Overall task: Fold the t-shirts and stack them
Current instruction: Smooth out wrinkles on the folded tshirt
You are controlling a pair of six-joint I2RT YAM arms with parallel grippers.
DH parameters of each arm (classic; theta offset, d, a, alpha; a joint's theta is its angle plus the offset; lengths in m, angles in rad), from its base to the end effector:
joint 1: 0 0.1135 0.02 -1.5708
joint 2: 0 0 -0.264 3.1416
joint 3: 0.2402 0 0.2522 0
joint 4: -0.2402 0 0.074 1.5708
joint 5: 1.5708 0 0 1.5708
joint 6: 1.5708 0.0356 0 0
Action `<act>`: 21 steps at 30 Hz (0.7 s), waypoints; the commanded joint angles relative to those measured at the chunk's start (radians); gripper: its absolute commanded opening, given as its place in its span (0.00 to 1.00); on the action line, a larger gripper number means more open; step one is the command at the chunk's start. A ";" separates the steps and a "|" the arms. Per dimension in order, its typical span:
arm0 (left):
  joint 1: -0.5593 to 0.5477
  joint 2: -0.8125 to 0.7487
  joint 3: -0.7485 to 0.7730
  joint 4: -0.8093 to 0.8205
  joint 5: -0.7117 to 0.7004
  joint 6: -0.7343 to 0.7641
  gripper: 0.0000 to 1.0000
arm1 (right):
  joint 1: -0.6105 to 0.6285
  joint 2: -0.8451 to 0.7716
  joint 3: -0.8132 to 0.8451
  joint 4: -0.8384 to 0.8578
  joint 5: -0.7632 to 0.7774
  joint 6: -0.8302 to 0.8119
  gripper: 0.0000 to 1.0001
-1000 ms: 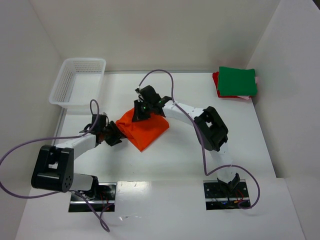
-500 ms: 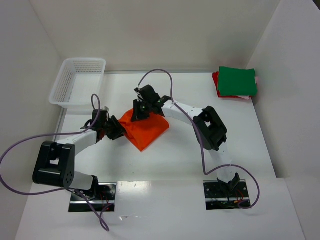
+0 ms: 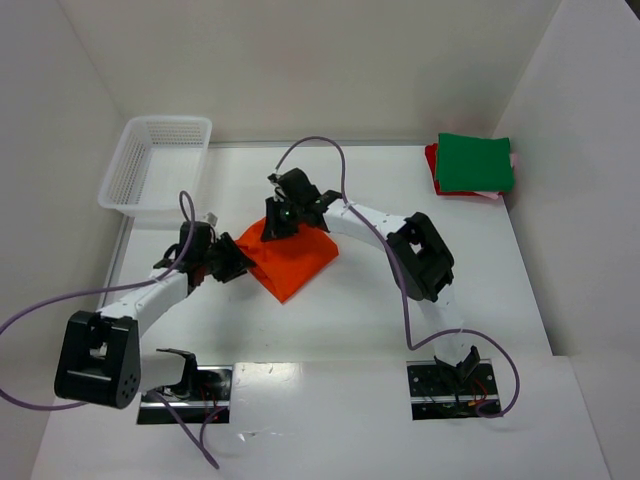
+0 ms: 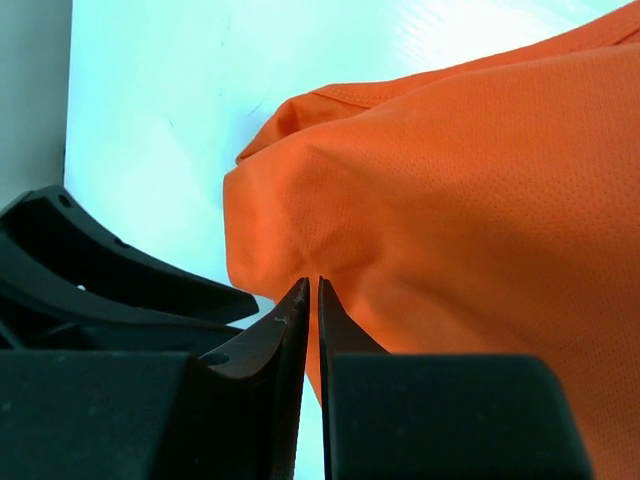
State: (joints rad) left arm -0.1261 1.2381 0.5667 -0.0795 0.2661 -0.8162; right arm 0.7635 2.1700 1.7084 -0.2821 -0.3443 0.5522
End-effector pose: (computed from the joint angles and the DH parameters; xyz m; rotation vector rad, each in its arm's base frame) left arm 0.2390 -0.0397 0.1837 -0.6852 2.3220 -0.7650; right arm 0.3486 0.3503 0.2033 -0.4531 2.4646 1.0142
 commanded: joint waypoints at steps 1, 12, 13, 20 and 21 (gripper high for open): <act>-0.003 0.024 -0.004 0.011 -0.007 0.009 0.46 | 0.010 0.019 0.057 0.014 -0.001 -0.011 0.12; -0.003 0.135 0.016 0.049 -0.024 0.031 0.44 | 0.010 0.019 0.057 0.014 -0.001 -0.011 0.12; -0.003 0.135 0.016 0.049 -0.024 0.031 0.44 | 0.010 0.028 0.057 0.014 -0.011 -0.011 0.12; -0.003 0.146 0.048 0.082 -0.001 0.022 0.44 | 0.019 0.028 0.066 0.004 -0.012 -0.011 0.12; -0.003 0.158 0.048 0.092 0.008 0.022 0.44 | 0.019 0.028 0.066 0.004 -0.012 -0.011 0.12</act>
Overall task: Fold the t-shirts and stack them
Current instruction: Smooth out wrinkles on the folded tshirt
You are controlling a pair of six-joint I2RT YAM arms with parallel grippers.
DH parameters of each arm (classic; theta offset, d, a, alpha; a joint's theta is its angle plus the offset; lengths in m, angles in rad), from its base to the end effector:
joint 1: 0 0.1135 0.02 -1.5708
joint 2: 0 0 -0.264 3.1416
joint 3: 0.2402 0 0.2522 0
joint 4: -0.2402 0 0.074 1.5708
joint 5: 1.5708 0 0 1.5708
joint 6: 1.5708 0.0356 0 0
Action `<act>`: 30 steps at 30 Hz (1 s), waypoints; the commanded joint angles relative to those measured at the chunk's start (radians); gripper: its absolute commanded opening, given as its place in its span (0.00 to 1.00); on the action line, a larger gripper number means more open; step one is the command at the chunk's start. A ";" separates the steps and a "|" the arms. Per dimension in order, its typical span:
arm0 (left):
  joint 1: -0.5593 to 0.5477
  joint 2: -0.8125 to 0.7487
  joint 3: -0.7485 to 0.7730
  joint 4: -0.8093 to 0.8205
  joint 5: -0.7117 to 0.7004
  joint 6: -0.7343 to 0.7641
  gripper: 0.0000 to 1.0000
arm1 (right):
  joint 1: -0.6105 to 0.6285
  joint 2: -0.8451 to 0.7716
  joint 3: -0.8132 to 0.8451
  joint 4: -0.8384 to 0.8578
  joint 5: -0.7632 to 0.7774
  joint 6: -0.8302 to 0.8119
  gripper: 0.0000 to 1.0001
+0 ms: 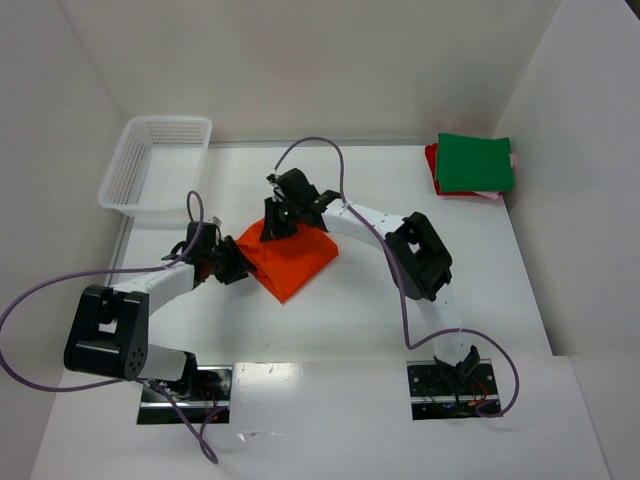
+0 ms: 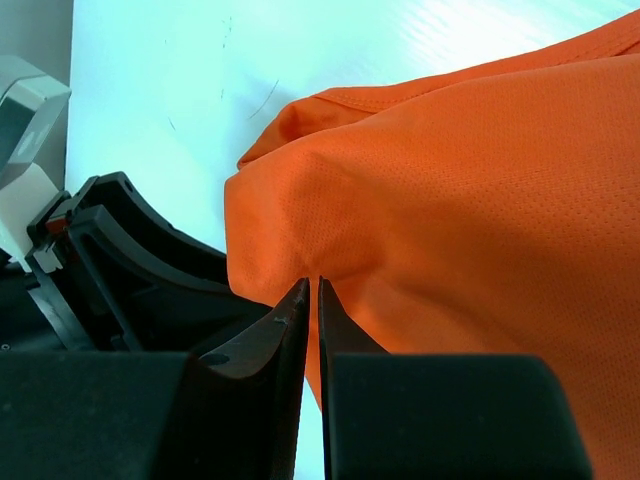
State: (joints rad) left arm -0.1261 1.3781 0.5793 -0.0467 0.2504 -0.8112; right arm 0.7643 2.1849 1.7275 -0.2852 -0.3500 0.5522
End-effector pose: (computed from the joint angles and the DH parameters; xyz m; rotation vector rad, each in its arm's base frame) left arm 0.2521 -0.0409 0.1578 -0.7305 2.4054 -0.7123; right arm 0.3507 0.3531 0.2023 -0.4576 2.4641 1.0213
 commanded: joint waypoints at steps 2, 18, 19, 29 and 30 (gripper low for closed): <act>-0.003 0.027 0.045 0.059 0.024 0.017 0.44 | 0.018 0.013 0.047 0.008 -0.006 -0.011 0.12; -0.012 0.022 0.056 0.090 0.052 0.026 0.45 | 0.018 0.004 0.029 0.008 -0.006 -0.011 0.25; -0.012 0.022 0.056 0.090 0.052 0.026 0.47 | 0.018 0.004 0.020 0.008 -0.006 -0.011 0.25; -0.012 0.042 0.056 0.133 0.081 0.046 0.54 | 0.018 -0.024 -0.009 0.017 0.005 -0.011 0.37; -0.012 0.042 0.056 0.133 0.081 0.046 0.54 | 0.018 -0.024 -0.009 0.017 0.005 -0.011 0.39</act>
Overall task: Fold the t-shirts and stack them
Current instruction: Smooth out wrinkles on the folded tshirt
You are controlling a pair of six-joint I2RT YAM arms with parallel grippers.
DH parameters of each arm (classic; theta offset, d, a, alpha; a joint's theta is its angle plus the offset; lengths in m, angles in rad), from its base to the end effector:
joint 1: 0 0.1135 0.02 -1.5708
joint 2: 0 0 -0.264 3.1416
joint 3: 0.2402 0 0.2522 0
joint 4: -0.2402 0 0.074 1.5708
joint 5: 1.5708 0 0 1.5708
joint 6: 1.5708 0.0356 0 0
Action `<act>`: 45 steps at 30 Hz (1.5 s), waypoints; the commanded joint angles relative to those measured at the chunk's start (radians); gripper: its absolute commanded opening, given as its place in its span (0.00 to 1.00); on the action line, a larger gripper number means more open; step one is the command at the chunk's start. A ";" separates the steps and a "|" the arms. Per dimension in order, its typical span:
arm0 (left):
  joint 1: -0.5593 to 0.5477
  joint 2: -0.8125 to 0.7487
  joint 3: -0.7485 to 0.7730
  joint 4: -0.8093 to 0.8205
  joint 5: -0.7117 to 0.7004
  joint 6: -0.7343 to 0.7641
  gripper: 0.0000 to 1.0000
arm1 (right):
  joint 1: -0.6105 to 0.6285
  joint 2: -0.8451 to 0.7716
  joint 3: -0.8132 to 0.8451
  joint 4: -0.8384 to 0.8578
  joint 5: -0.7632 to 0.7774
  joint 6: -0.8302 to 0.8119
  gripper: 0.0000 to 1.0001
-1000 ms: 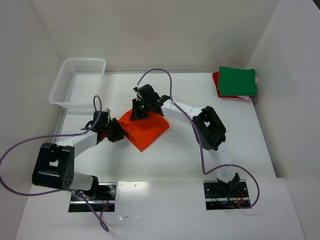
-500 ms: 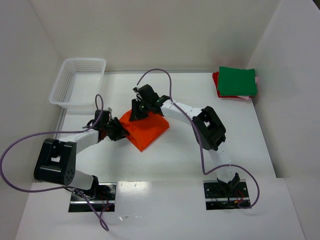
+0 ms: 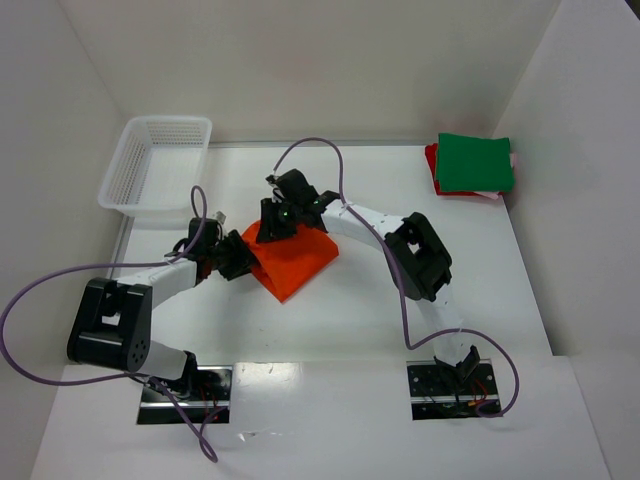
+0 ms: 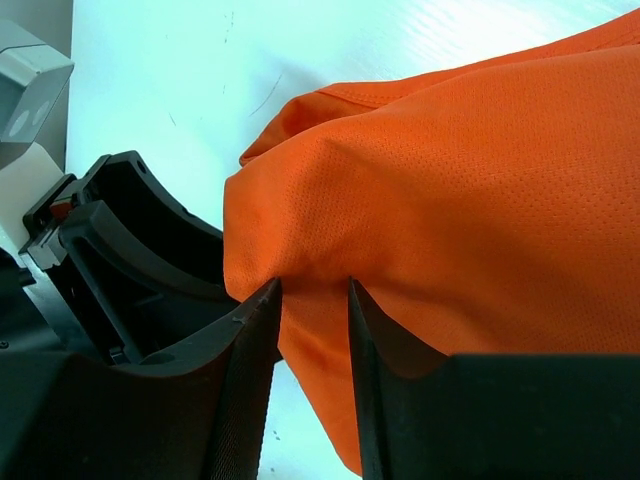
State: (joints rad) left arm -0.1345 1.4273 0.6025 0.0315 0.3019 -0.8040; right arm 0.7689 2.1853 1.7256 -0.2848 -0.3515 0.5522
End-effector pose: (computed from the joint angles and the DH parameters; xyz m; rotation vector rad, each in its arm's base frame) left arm 0.2645 -0.0465 0.1586 -0.6645 2.3775 -0.7906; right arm 0.3489 0.3546 0.2015 -0.4642 2.4663 1.0238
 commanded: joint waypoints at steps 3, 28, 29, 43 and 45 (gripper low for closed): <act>-0.004 -0.016 0.022 0.054 0.049 0.057 0.55 | 0.013 -0.024 -0.008 0.025 0.006 -0.011 0.40; -0.054 0.048 -0.012 0.127 0.077 0.009 0.06 | 0.013 0.004 -0.008 0.026 -0.021 -0.001 0.08; -0.065 0.036 -0.012 0.127 0.077 0.000 0.05 | 0.013 0.004 -0.008 0.026 -0.021 -0.001 0.08; -0.048 -0.514 0.063 -0.328 -0.184 -0.095 0.45 | 0.043 0.062 -0.017 0.035 -0.009 -0.011 0.08; -0.037 -0.545 0.045 -0.303 -0.205 -0.116 0.44 | 0.053 0.076 -0.017 0.035 -0.009 -0.011 0.06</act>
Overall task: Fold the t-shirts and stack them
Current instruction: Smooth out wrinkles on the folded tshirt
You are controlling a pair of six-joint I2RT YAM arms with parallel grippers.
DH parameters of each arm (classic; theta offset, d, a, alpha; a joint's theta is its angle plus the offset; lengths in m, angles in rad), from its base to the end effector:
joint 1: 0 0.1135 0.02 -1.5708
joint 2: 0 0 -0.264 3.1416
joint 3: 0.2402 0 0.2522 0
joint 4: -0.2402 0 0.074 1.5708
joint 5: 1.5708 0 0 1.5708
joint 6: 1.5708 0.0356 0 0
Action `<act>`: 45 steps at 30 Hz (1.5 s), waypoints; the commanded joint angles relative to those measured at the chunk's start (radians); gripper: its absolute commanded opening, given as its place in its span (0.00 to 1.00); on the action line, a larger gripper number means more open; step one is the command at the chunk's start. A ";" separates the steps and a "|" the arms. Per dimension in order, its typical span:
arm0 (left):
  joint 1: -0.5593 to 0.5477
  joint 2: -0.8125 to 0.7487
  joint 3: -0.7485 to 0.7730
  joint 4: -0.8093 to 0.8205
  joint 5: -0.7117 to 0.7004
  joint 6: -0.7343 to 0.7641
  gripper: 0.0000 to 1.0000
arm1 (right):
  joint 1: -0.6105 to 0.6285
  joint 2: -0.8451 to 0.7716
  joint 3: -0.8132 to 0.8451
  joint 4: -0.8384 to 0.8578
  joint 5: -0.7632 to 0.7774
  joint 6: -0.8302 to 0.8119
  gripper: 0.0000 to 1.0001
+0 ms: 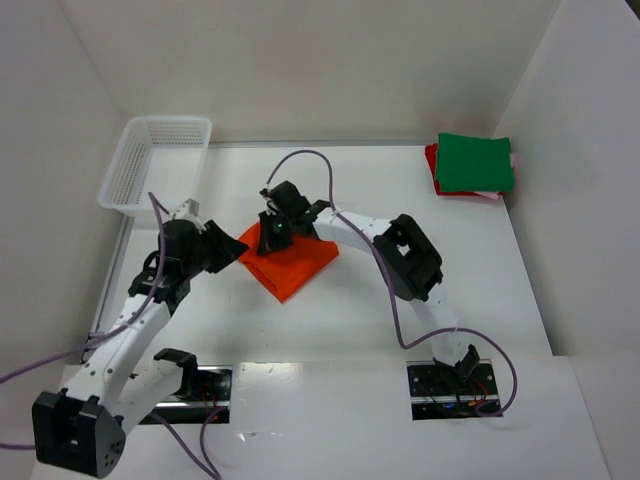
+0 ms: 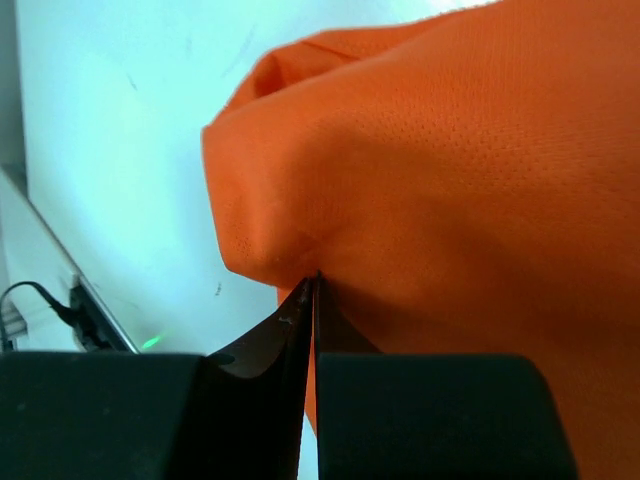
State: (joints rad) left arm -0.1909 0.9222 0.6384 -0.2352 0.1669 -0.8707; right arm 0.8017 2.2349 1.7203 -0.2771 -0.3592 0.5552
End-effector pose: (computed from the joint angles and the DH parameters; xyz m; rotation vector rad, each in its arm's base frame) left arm 0.2023 -0.0451 0.2588 -0.6286 2.0958 -0.7998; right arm 0.3394 0.3686 0.1767 -0.5045 2.5191 1.0222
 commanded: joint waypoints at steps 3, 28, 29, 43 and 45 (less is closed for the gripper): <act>0.019 -0.020 0.000 -0.017 -0.092 -0.059 0.36 | 0.030 0.045 -0.011 0.027 -0.001 -0.023 0.06; 0.028 0.699 0.388 0.302 0.121 0.033 0.04 | -0.150 -0.340 -0.162 0.027 0.092 -0.074 0.00; 0.028 0.722 0.401 0.327 0.137 0.033 0.00 | -0.150 -0.340 -0.177 0.027 0.092 -0.074 0.00; 0.004 0.897 0.347 0.310 0.088 -0.016 0.00 | -0.150 -0.167 -0.318 0.104 0.127 -0.092 0.00; 0.017 0.911 0.337 0.300 0.077 -0.016 0.00 | -0.150 -0.147 -0.295 0.078 0.140 -0.092 0.00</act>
State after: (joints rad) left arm -0.1989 1.8080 0.9970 0.0727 0.2840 -0.8726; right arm 0.6456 2.0754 1.3952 -0.2237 -0.2760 0.4850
